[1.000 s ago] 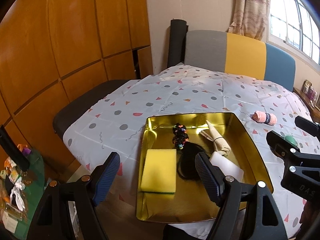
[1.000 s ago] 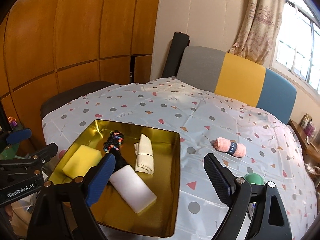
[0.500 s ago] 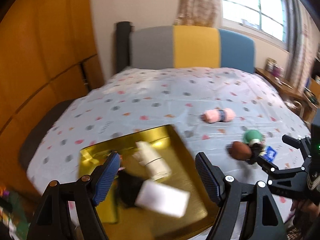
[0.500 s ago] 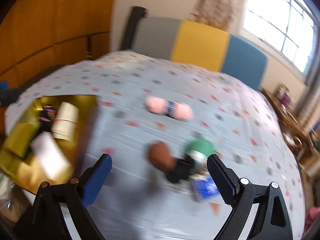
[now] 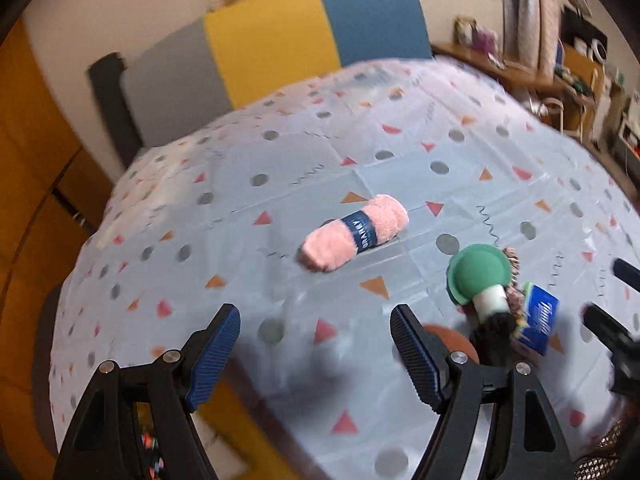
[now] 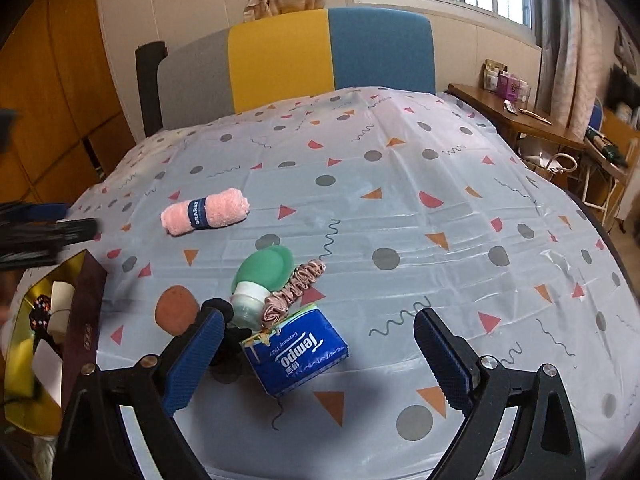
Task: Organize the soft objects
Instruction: 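Grasp the pink towel roll with left while right reaches to the blue tissue pack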
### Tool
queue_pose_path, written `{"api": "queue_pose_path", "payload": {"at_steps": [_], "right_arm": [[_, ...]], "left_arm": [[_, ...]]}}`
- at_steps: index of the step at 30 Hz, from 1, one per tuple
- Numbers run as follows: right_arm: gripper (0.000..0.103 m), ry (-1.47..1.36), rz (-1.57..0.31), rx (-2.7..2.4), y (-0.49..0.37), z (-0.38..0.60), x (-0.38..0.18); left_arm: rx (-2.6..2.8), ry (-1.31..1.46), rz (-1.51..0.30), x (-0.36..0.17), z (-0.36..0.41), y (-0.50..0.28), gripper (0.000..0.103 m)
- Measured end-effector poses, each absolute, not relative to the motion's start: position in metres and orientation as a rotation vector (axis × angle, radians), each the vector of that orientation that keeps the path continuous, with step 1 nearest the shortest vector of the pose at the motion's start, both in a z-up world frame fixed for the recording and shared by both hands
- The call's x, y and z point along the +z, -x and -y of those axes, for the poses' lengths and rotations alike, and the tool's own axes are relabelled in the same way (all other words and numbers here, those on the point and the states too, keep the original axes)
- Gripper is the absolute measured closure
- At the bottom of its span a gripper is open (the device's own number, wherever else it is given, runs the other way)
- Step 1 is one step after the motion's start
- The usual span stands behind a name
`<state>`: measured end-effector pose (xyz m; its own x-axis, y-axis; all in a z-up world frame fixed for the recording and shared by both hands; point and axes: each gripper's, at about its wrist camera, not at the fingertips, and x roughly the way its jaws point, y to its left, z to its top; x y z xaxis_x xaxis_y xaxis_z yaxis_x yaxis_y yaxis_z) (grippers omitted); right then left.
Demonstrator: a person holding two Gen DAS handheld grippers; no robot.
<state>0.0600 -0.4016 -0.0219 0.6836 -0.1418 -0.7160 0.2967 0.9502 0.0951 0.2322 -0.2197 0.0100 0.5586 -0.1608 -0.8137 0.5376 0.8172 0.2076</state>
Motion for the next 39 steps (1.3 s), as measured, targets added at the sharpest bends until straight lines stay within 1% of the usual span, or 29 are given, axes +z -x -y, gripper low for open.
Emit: {"api": "queue_pose_path", "payload": {"at_steps": [3,8,14,19,20,21,22,24,27,33,35,37,39], "right_arm": [[0.006,-0.256,-0.779,-0.235,-0.06,0.405,-0.022],[0.006,-0.323,-0.788,-0.244,-0.061,0.416,-0.025],[0.006,-0.39,-0.785,-0.253,-0.06,0.428,-0.027],[0.006,-0.427,-0.789,-0.261,-0.059,0.435,-0.029],[0.006,-0.431,-0.789,-0.265,-0.059,0.437,-0.029],[0.006,-0.435,-0.787,-0.27,-0.059,0.438,-0.03],[0.007,-0.437,-0.784,-0.276,-0.058,0.439,-0.029],[0.007,-0.449,-0.769,-0.287,-0.056,0.442,-0.028],[0.007,-0.508,-0.74,-0.304,-0.051,0.454,-0.027],[0.007,-0.618,-0.746,-0.33,-0.046,0.473,-0.035],[0.009,-0.636,-0.768,-0.322,-0.048,0.475,-0.04],[0.014,-0.653,-0.801,-0.289,-0.052,0.474,-0.047],[0.016,-0.644,-0.825,-0.269,-0.056,0.47,-0.051]], "left_arm": [[-0.458,-0.531,-0.915,-0.009,0.242,-0.257,0.02],[-0.491,-0.61,-0.917,-0.037,0.273,-0.29,0.02],[-0.54,-0.709,-0.892,-0.058,0.303,-0.314,0.02],[-0.586,-0.764,-0.928,-0.082,0.32,-0.325,0.02],[-0.599,-0.76,-0.955,-0.088,0.321,-0.327,0.024],[-0.605,-0.751,-0.979,-0.092,0.321,-0.328,0.043],[-0.588,-0.732,-0.973,-0.094,0.319,-0.327,0.044],[-0.588,-0.701,-0.964,-0.091,0.315,-0.322,0.05],[-0.573,-0.647,-0.969,-0.084,0.301,-0.313,0.053],[-0.53,-0.491,-0.987,-0.058,0.26,-0.282,0.053],[-0.53,-0.461,-0.97,-0.046,0.25,-0.27,0.053],[-0.529,-0.434,-0.959,-0.034,0.239,-0.257,0.053],[-0.537,-0.41,-0.944,-0.021,0.23,-0.243,0.053]]}}
